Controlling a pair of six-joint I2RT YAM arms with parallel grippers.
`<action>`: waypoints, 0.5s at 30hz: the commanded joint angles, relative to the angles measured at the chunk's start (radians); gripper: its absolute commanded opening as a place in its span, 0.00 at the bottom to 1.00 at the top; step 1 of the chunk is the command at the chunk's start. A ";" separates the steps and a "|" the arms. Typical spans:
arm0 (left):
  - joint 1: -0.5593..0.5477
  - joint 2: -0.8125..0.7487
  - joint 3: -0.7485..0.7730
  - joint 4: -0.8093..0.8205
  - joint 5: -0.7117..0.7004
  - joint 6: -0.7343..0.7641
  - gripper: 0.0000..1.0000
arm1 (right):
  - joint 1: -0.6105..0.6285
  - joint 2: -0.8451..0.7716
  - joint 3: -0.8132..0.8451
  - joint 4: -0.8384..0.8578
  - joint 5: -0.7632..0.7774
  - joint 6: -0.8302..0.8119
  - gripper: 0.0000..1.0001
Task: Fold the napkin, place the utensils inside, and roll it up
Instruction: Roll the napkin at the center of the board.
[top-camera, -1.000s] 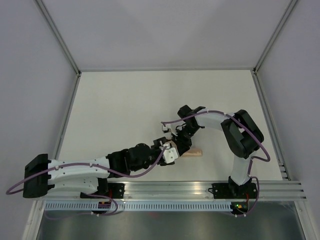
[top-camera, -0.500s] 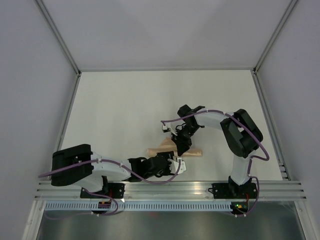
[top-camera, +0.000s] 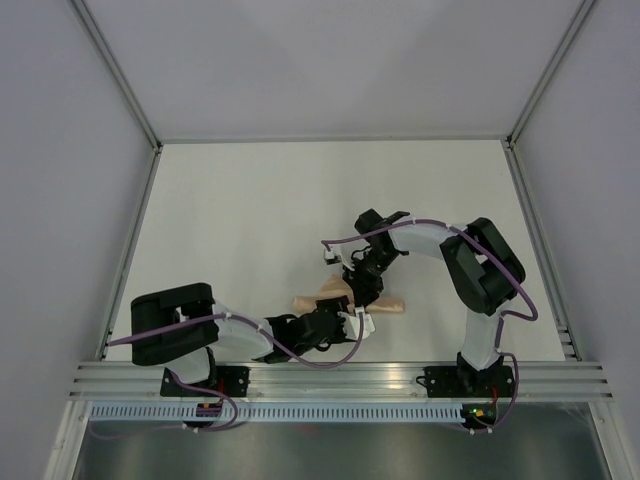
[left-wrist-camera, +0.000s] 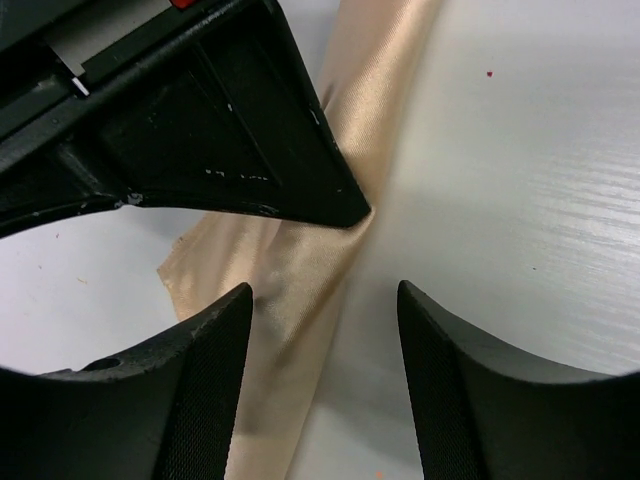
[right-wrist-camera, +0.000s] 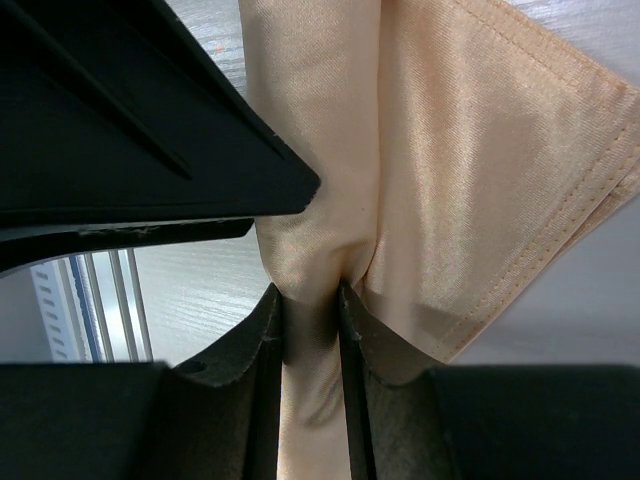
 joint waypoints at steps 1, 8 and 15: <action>0.017 0.027 0.025 0.049 0.030 -0.005 0.65 | 0.001 0.125 -0.077 0.060 0.306 -0.053 0.01; 0.072 0.041 0.036 0.034 0.077 -0.038 0.62 | -0.002 0.124 -0.079 0.059 0.303 -0.056 0.00; 0.080 0.074 0.068 0.006 0.148 -0.051 0.42 | -0.009 0.120 -0.079 0.062 0.297 -0.053 0.01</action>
